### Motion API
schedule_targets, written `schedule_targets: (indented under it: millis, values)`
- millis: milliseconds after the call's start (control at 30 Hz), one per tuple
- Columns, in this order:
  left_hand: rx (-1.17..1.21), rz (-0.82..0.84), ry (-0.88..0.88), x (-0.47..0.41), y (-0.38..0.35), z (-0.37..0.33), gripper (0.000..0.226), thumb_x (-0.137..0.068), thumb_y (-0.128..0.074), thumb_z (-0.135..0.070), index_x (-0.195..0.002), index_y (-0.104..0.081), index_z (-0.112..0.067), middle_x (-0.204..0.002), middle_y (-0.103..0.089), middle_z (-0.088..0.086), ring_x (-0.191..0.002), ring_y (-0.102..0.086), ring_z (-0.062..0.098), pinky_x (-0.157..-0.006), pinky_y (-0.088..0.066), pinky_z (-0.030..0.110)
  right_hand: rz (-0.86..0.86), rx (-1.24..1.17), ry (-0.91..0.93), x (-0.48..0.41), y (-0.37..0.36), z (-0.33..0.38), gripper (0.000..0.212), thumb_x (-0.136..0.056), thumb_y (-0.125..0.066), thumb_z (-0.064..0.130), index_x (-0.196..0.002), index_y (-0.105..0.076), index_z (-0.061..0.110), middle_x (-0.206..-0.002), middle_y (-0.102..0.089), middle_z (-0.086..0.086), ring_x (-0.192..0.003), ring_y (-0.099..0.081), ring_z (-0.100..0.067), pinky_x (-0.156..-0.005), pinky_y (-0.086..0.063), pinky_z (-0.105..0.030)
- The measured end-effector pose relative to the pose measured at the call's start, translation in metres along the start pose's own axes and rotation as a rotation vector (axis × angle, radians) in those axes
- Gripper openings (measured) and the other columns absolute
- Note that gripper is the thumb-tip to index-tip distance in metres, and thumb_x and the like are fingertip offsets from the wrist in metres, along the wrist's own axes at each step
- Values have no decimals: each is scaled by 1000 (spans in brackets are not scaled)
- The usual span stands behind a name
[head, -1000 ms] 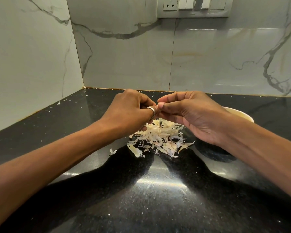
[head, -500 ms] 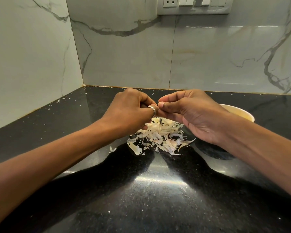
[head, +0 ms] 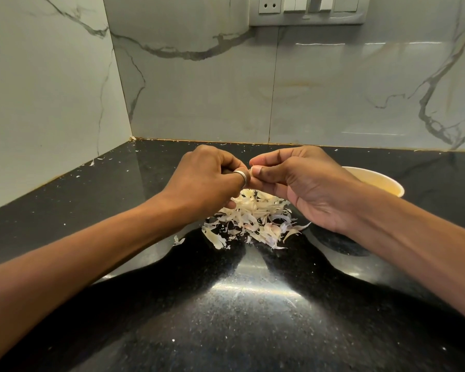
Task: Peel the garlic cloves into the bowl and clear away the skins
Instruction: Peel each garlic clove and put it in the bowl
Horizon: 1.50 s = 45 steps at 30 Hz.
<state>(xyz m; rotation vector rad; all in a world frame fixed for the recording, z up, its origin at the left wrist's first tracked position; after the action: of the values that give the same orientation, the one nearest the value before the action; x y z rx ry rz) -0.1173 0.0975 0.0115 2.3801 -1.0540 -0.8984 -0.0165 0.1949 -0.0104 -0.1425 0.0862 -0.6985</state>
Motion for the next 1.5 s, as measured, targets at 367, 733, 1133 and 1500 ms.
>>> schedule_targets:
  millis: [367,733,1133,1500]
  values:
    - [121,-14,53,-2,5,4,12,-94,-67,-15,-86,-74,-16,-74,-71,7,-64,-70,16,-60,-62,31,54,-47,-21,1,-3,3,22,-91,-55,-20,-102,-69,-7,-101,-73,-26,-86,-76,-28,-77,-64,-29]
    - [77,-84,67,-4,14,5,14,-93,-67,-22,-83,-72,-15,-73,-71,8,-62,-71,18,-53,-58,26,57,-3,-25,-1,2,5,22,-93,-57,-13,-107,-70,0,-96,-76,-16,-82,-74,-22,-73,-64,-30]
    - [-134,-82,-256,7,10,-31,5,-89,-76,-22,-93,-78,-20,-68,-70,-14,-52,-67,5,-58,-58,29,30,0,7,-2,4,5,19,-91,-61,-14,-102,-71,-3,-93,-74,-16,-80,-73,-19,-76,-63,-26]
    - [-61,-9,-120,0,5,-15,8,-92,-73,-24,-91,-78,-18,-71,-74,2,-63,-73,17,-56,-62,32,22,13,40,-2,3,6,14,-88,-67,-12,-98,-71,-4,-87,-74,-16,-78,-74,-18,-78,-62,-26]
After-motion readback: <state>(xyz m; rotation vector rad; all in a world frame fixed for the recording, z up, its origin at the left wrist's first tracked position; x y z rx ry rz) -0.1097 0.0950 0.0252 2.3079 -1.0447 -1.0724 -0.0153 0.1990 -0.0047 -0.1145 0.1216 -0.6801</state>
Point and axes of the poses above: each hand's wrist, its own x-axis away from the middle knuckle, its own y-axis out of the back of the hand, z = x × y, the point moved 10 cm from there along -x, towards the middle knuckle
